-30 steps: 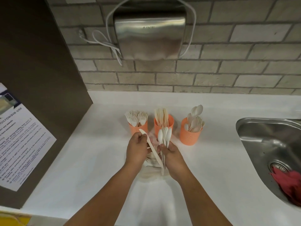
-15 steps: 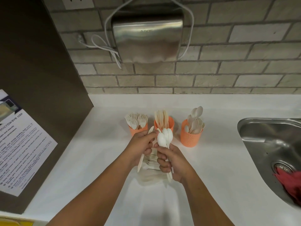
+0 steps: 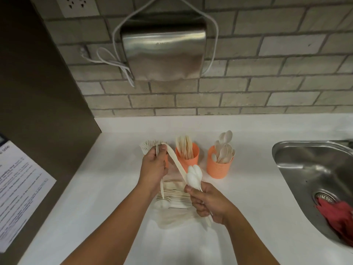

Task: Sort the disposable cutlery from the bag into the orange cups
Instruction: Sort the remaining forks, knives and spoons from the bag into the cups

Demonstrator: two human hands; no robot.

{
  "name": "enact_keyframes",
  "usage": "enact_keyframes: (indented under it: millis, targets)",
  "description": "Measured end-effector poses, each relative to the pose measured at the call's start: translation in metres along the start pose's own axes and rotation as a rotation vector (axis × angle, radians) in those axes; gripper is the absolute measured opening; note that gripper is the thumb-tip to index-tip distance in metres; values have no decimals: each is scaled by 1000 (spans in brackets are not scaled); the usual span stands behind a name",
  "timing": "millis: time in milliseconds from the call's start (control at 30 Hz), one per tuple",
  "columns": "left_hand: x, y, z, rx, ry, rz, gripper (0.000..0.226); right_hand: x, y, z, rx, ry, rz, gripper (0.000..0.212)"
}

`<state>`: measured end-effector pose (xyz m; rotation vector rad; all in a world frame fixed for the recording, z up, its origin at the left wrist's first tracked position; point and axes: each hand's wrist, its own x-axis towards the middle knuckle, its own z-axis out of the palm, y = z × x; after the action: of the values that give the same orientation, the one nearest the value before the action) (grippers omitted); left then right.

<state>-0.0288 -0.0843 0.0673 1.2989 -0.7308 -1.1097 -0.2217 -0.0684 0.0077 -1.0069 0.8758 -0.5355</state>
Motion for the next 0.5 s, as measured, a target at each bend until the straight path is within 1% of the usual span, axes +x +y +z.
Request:
enact_keyframes:
  millis: [67,133,200,333,433,500]
  targets:
    - [-2,1,2,45,17,20,19,0,0,-2,4,25,-7,33]
    - [-6,1,5,85,41,19,12,0,-1,-2,-29,54,-25,26]
    - [-8,-1,7,92,46,8,12,1,-2,2,-54,93,-53,22]
    - [-8,-5,5,64,46,-9,17,3,0,6,0,178,-114,33]
    - [-9,-6,4,43,24,-24,18,5,0,12,-22,215,-138,30]
    - [-9,-9,4,8,9,-43,20,7,2,17,-26,229,-137,33]
